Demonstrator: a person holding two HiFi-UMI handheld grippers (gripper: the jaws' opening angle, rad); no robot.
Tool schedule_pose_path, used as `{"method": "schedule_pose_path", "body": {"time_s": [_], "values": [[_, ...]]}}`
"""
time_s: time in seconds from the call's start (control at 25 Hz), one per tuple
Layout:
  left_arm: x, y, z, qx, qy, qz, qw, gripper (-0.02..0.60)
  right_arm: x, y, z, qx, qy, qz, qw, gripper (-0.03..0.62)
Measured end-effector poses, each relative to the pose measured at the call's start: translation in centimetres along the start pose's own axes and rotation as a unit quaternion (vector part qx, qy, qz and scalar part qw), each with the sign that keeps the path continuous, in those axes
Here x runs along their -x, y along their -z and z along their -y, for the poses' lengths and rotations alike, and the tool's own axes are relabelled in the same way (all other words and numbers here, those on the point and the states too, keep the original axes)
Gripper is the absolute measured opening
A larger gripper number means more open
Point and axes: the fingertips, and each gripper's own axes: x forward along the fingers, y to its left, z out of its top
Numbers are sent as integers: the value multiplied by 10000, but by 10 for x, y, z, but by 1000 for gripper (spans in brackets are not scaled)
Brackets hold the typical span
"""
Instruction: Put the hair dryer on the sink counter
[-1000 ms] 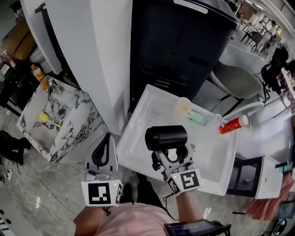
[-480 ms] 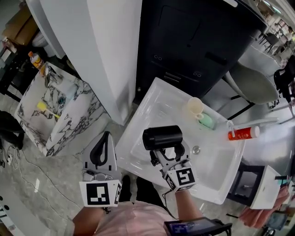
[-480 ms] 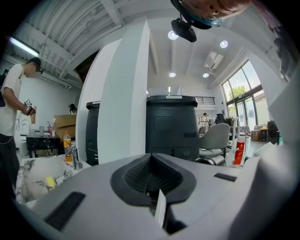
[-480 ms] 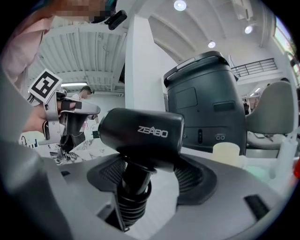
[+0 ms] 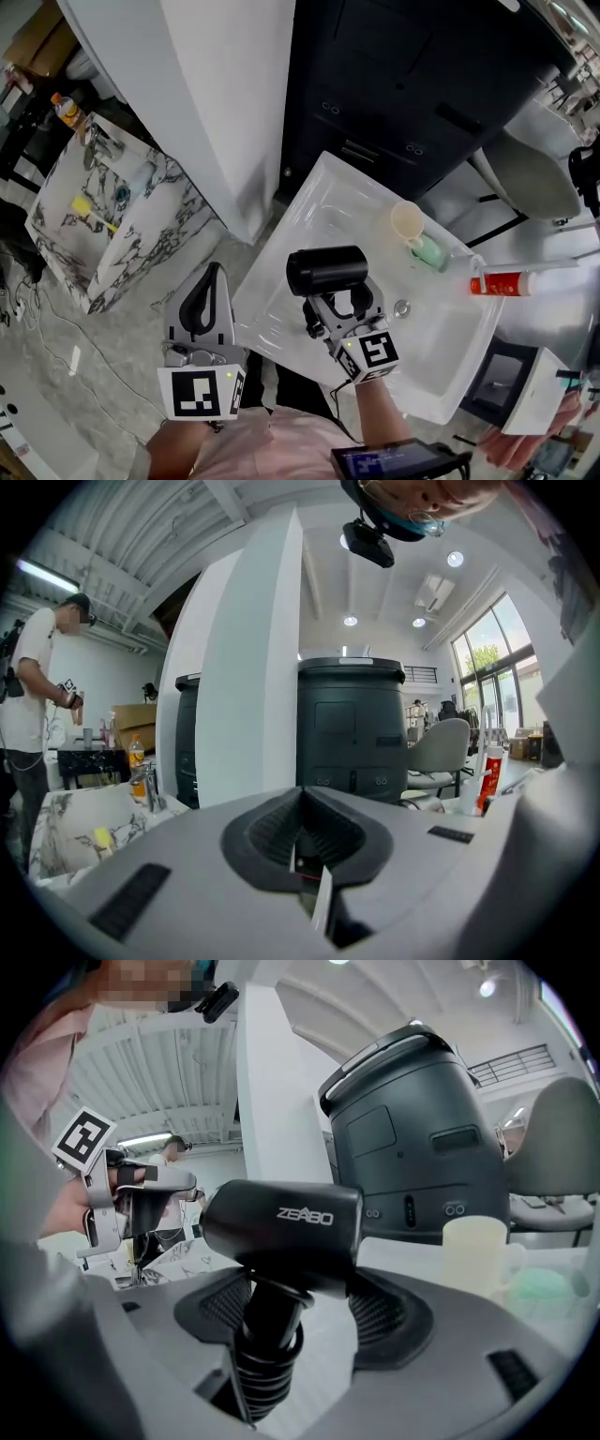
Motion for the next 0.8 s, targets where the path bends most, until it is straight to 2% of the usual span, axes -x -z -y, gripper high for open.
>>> {"method": "schedule_pose_path", "body": {"time_s": [0.52, 0.8], "values": [[-13, 5, -3, -12, -196, -123, 9997, 9, -25, 31, 14, -442, -234, -513, 9974, 333], [-17, 8, -7, -19, -299, -195, 9994, 9, -43, 52, 11, -659, -515, -1004, 9914, 333]]}}
